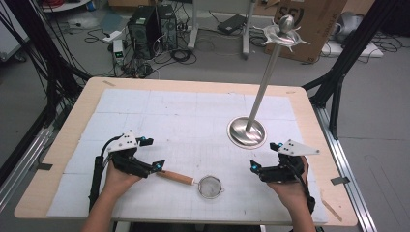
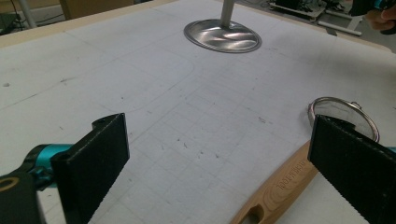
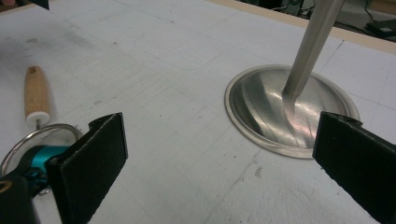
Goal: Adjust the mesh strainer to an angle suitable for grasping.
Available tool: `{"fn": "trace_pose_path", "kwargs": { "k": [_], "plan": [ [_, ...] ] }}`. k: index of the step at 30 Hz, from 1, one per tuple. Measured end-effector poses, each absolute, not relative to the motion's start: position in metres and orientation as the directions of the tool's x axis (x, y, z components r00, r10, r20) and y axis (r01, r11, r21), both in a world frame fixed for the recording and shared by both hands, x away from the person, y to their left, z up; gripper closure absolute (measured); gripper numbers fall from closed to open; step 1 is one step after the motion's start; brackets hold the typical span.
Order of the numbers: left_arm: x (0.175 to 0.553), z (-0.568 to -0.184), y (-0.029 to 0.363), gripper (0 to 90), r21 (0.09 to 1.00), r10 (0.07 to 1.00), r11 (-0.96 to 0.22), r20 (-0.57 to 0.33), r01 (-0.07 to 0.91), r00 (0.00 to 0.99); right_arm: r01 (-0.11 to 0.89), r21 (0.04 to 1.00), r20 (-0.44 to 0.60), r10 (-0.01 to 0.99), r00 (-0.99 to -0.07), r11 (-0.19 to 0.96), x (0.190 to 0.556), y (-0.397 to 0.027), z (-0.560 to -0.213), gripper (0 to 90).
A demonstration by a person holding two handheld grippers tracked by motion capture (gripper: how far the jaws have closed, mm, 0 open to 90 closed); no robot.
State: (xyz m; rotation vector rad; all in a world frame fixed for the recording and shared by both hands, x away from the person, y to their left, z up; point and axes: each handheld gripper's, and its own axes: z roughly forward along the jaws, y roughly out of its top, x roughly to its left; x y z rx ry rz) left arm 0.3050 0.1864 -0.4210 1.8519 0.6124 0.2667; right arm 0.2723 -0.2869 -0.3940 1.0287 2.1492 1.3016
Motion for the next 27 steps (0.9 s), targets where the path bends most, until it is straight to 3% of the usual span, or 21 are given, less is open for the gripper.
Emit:
{"fn": "trace_pose_path", "kwargs": {
  "k": [15, 20, 27],
  "plan": [
    [0.305, -0.422, 0.183, 10.4, 0.925, 0.482, -0.267, -0.113, 0.269, 0.869, 0.381, 0.881, 0.029, 0.773, -0.634, 0.279, 0.271, -0.288, -0.394, 2.1],
    [0.304, -0.423, 0.179, 19.4, 0.922, 0.437, -0.290, -0.111, 0.257, 0.893, 0.384, 0.880, 0.032, 0.773, -0.634, 0.279, 0.272, -0.287, -0.396, 2.1],
    [0.303, -0.426, 0.169, 24.6, 0.908, 0.378, -0.340, -0.107, 0.245, 0.920, 0.385, 0.879, 0.032, 0.772, -0.635, 0.280, 0.272, -0.287, -0.396, 2.0]
  ]
}}
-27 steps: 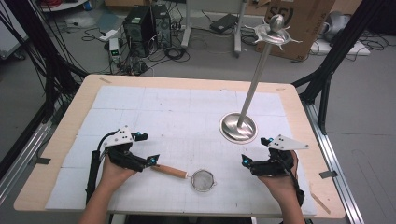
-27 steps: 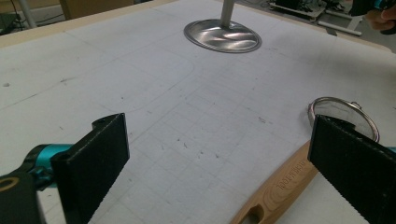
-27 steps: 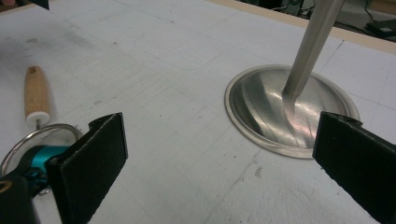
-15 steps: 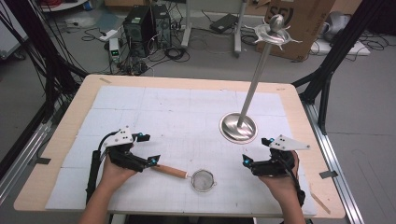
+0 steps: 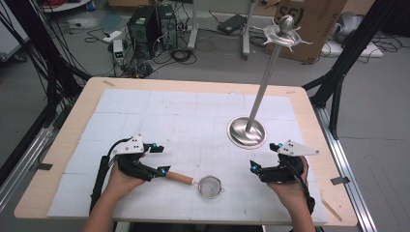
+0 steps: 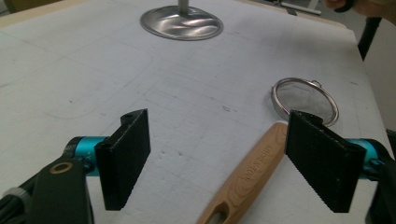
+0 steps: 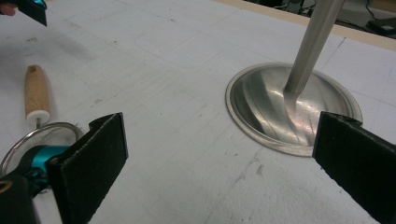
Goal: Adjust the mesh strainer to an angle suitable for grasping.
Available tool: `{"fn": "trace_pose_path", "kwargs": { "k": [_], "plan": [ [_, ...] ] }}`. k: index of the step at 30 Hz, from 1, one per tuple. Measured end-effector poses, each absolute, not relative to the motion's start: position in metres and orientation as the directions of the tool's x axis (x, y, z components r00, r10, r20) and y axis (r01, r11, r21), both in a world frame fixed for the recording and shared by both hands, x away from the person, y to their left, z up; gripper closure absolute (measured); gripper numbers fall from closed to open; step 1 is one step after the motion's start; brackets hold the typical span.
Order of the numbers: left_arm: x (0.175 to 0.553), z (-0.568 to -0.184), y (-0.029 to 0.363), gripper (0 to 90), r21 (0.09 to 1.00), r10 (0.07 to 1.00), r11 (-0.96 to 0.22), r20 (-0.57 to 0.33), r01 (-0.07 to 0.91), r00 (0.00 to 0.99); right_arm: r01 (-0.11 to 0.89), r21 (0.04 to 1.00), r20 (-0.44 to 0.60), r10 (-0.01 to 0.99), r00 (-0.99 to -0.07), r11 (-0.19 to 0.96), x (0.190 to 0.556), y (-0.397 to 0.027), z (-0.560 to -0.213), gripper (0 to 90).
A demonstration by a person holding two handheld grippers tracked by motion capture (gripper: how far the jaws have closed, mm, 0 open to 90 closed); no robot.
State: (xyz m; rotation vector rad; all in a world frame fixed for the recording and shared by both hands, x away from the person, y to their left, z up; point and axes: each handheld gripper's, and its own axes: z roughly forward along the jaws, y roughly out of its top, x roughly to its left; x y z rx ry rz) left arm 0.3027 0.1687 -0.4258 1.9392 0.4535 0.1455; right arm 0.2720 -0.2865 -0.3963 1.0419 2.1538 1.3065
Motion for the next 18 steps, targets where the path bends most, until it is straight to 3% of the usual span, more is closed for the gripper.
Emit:
{"fn": "trace_pose_path", "kwargs": {
  "k": [5, 18],
  "plan": [
    [0.300, -0.432, 0.150, 28.9, 0.862, 0.329, -0.455, -0.072, 0.225, 0.942, 0.393, 0.873, 0.034, 0.769, -0.638, 0.288, 0.273, -0.285, -0.399, 2.1],
    [0.300, -0.443, 0.138, 48.4, 0.794, 0.279, -0.559, -0.091, 0.239, 0.956, 0.398, 0.871, 0.038, 0.769, -0.638, 0.287, 0.273, -0.284, -0.399, 2.1]
  ]
}}
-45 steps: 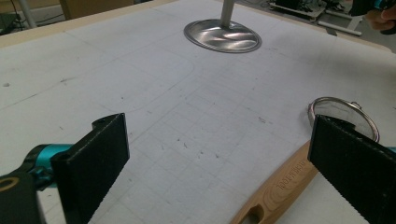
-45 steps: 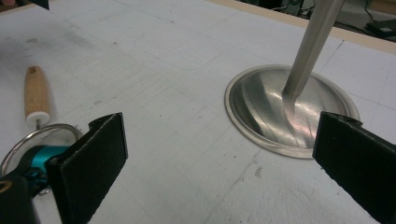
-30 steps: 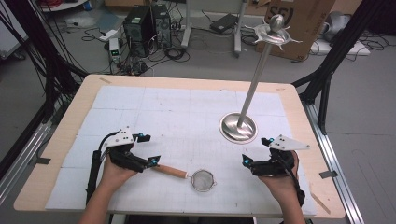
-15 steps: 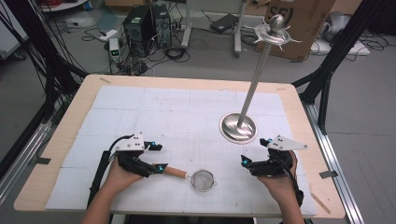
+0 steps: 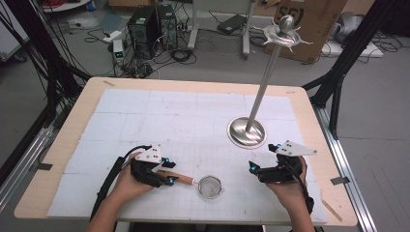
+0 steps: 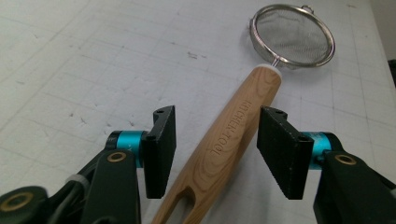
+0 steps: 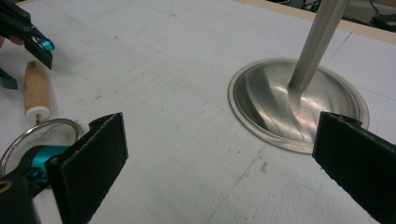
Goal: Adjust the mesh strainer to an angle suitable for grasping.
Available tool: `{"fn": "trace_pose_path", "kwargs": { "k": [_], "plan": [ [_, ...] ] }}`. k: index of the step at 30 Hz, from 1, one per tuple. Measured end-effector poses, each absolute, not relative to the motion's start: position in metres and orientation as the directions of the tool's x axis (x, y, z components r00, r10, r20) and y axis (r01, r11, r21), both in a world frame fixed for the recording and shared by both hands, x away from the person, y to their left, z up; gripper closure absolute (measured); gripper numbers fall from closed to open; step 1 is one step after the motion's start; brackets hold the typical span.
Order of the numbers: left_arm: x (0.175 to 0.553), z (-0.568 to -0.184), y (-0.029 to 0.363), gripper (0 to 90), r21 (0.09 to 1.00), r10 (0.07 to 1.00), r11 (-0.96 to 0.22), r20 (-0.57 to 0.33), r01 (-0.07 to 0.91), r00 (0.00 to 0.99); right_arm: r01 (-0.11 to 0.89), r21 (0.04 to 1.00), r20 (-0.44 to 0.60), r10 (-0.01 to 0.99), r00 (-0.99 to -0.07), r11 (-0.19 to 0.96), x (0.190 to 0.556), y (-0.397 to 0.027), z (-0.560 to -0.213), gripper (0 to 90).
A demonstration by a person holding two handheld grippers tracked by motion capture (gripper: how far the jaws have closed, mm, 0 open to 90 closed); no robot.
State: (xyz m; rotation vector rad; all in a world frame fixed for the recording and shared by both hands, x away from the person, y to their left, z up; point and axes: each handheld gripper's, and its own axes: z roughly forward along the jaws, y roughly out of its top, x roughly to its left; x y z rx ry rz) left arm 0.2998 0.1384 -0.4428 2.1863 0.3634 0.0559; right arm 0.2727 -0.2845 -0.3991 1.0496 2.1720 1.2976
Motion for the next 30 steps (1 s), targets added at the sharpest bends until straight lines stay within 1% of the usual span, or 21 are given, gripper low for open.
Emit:
{"fn": "trace_pose_path", "kwargs": {
  "k": [2, 4, 10, 15, 22, 25, 29, 30],
  "plan": [
    [0.299, -0.446, 0.135, 52.0, 0.772, 0.262, -0.592, -0.088, 0.232, 0.961, 0.401, 0.870, 0.040, 0.768, -0.639, 0.288, 0.273, -0.284, -0.399, 2.1],
    [0.299, -0.447, 0.132, 52.5, 0.761, 0.261, -0.611, -0.065, 0.217, 0.963, 0.401, 0.869, 0.038, 0.769, -0.638, 0.290, 0.273, -0.284, -0.399, 2.1],
    [0.297, -0.446, 0.131, 52.9, 0.760, 0.259, -0.616, -0.053, 0.207, 0.964, 0.399, 0.870, 0.035, 0.770, -0.637, 0.291, 0.273, -0.284, -0.400, 2.1],
    [0.296, -0.445, 0.130, 59.5, 0.763, 0.250, -0.616, -0.048, 0.197, 0.967, 0.396, 0.870, 0.031, 0.770, -0.638, 0.293, 0.273, -0.284, -0.399, 2.1],
    [0.293, -0.443, 0.123, 61.6, 0.753, 0.245, -0.633, -0.026, 0.180, 0.969, 0.394, 0.872, 0.032, 0.769, -0.638, 0.291, 0.273, -0.284, -0.399, 2.1],
    [0.290, -0.443, 0.117, 63.0, 0.745, 0.227, -0.649, -0.001, 0.152, 0.974, 0.397, 0.870, 0.033, 0.769, -0.638, 0.292, 0.273, -0.284, -0.398, 2.1],
    [0.287, -0.443, 0.109, 68.5, 0.736, 0.201, -0.665, 0.018, 0.123, 0.979, 0.391, 0.873, 0.032, 0.765, -0.643, 0.292, 0.273, -0.283, -0.397, 2.1],
    [0.287, -0.443, 0.107, 69.8, 0.733, 0.207, -0.668, 0.019, 0.127, 0.978, 0.393, 0.873, 0.036, 0.766, -0.642, 0.288, 0.272, -0.283, -0.397, 2.1]
  ]
}}
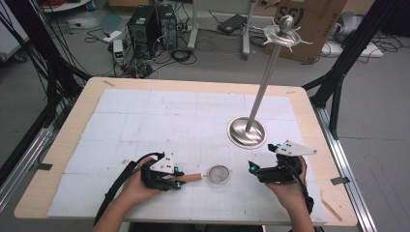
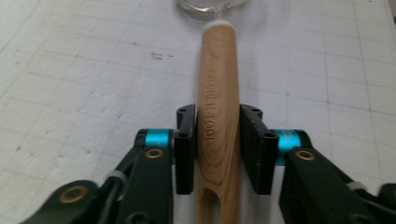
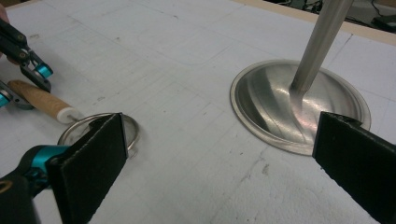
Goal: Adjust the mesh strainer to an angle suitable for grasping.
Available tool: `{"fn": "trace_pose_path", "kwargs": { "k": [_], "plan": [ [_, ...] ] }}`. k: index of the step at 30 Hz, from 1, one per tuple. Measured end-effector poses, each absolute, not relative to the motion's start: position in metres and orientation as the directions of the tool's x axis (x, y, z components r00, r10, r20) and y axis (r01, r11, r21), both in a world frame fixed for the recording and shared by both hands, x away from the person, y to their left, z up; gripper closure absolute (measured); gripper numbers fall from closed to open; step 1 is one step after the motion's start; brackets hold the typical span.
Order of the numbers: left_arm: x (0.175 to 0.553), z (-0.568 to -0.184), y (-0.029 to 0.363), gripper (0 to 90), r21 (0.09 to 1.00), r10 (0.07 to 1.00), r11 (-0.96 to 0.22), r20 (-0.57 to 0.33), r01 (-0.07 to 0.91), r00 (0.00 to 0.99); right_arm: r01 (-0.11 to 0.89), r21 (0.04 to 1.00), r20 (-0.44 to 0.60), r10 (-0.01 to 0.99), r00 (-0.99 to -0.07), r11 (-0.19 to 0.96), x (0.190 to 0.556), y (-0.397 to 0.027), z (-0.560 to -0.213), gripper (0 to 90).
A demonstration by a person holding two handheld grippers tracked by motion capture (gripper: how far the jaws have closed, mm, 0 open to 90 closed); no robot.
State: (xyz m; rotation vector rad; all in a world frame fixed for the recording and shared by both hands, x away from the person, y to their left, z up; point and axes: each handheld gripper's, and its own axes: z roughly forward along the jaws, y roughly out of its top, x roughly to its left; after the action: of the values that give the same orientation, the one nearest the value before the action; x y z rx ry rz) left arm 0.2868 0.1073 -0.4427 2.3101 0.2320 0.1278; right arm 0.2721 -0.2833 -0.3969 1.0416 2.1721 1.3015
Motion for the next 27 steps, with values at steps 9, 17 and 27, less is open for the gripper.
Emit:
{"fn": "trace_pose_path", "kwargs": {
  "k": [9, 17, 27],
  "plan": [
    [0.287, -0.440, 0.093, 69.8, 0.722, 0.204, -0.682, 0.031, 0.119, 0.979, 0.383, 0.878, 0.037, 0.758, -0.651, 0.287, 0.270, -0.282, -0.394, 2.1],
    [0.290, -0.441, 0.067, 69.8, 0.726, 0.180, -0.679, 0.022, 0.108, 0.983, 0.381, 0.884, 0.041, 0.764, -0.643, 0.273, 0.268, -0.286, -0.391, 2.1],
    [0.292, -0.439, 0.028, 69.7, 0.710, 0.127, -0.701, 0.037, 0.064, 0.991, 0.385, 0.881, 0.044, 0.760, -0.649, 0.277, 0.269, -0.286, -0.393, 2.1]
  ]
}}
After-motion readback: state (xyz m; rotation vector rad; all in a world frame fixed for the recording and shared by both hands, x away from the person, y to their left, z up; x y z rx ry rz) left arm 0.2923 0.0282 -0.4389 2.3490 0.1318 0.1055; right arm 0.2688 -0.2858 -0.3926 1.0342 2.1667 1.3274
